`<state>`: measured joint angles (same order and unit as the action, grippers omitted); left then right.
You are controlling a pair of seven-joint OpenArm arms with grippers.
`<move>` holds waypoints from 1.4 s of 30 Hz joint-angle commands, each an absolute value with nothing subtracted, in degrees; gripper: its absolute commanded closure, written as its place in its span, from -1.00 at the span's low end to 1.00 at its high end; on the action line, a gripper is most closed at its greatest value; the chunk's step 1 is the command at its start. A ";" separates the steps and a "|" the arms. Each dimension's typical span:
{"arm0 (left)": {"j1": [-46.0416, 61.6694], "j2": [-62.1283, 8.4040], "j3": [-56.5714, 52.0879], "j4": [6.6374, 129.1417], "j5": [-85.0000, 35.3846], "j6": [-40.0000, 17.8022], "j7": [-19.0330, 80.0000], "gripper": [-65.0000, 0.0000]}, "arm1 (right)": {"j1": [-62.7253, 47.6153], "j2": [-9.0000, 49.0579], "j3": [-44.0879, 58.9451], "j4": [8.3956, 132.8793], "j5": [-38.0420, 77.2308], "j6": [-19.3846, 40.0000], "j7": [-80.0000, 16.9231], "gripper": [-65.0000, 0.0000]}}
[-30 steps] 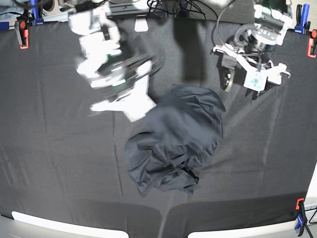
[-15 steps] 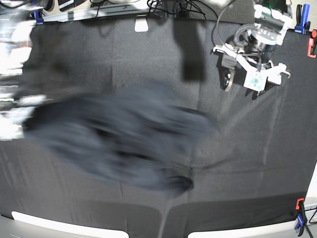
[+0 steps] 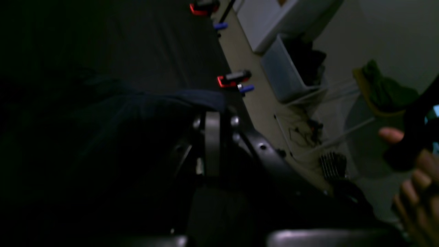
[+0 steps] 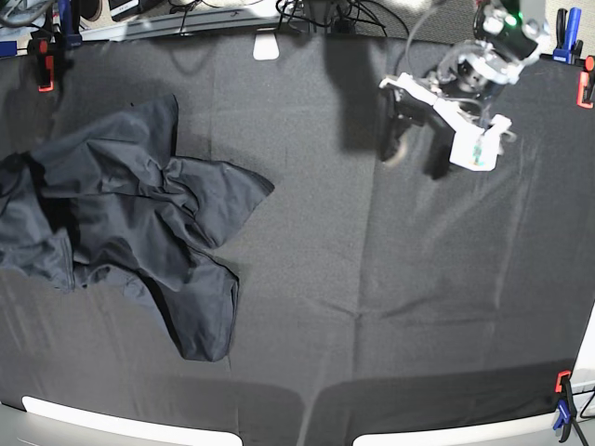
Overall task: Layout the t-shirt on the table in an organized manner, then fold the t-shirt properly
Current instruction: 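Drag the grasped shirt with the right gripper away from the left gripper, then move the left gripper to the shirt's hem and grasp it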
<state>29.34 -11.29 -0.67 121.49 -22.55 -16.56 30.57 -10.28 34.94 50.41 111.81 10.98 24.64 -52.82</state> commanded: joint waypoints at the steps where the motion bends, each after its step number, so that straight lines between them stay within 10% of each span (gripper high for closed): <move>1: 28.53 -11.46 -0.69 122.61 -24.49 -16.73 29.63 -0.25 | -9.67 36.51 51.00 112.71 10.66 24.43 -52.84 1.00; 7: 23.09 -11.46 -0.45 122.61 -30.74 -16.78 33.34 -0.25 | -9.69 36.51 51.00 112.71 10.74 23.94 -54.81 0.04; 22: 6.74 -6.42 21.08 98.32 -30.48 -16.80 34.30 -0.25 | -9.69 36.47 51.00 112.71 21.67 26.09 -55.59 0.05; 42: -3.31 2.20 22.24 71.29 -25.12 -18.65 25.58 -0.25 | -9.67 35.05 51.00 112.71 26.22 29.17 -56.01 0.05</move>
<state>-2.70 1.74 22.17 70.81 -25.21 -18.61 25.43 -10.31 33.63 50.48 111.81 26.00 28.71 -57.10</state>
